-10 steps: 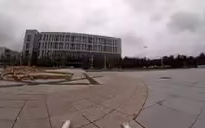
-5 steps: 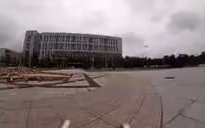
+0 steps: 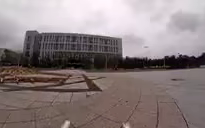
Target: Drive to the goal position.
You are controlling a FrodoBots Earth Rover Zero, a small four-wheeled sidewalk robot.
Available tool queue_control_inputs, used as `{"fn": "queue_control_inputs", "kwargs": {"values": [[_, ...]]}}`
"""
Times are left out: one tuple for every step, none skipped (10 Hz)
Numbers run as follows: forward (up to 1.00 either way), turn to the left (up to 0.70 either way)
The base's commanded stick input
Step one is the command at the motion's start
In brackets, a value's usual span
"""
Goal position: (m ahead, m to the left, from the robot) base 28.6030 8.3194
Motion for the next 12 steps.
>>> {"fn": "queue_control_inputs", "kwargs": {"values": [[1.00,0.00],[1.00,0.00],[1.00,0.00],[1.00,0.00],[1.00,0.00],[1.00,0.00],[1.00,0.00],[1.00,0.00],[1.00,0.00],[1.00,0.00],[1.00,0.00],[1.00,0.00]]}}
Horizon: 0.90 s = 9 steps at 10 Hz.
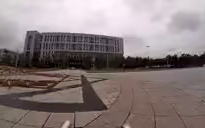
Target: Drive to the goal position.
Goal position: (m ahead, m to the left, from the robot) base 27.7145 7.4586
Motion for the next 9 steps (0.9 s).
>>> {"fn": "queue_control_inputs", "kwargs": {"values": [[1.00,0.00],[1.00,0.00],[1.00,0.00],[1.00,0.00],[1.00,0.00],[1.00,0.00],[1.00,0.00],[1.00,0.00],[1.00,0.00]]}}
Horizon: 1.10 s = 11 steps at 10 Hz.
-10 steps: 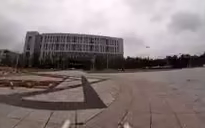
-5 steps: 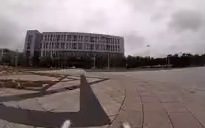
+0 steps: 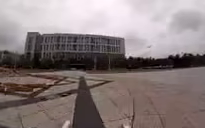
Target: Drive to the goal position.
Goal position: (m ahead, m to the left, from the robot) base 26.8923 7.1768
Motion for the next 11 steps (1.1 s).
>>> {"fn": "queue_control_inputs", "kwargs": {"values": [[1.00,0.00],[1.00,0.00],[1.00,0.00],[1.00,0.00],[1.00,0.00],[1.00,0.00],[1.00,0.02],[1.00,0.06],[1.00,0.09],[1.00,0.02],[1.00,0.00]]}}
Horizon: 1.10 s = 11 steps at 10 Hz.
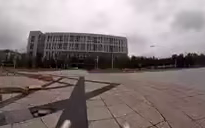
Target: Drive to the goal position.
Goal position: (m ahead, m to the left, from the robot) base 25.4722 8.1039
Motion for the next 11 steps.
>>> {"fn": "queue_control_inputs", "kwargs": {"values": [[1.00,0.00],[1.00,0.04],[1.00,0.23],[1.00,0.01],[1.00,0.00],[1.00,0.05],[1.00,0.17],[1.00,0.29],[1.00,0.00],[1.00,0.00],[1.00,0.28]]}}
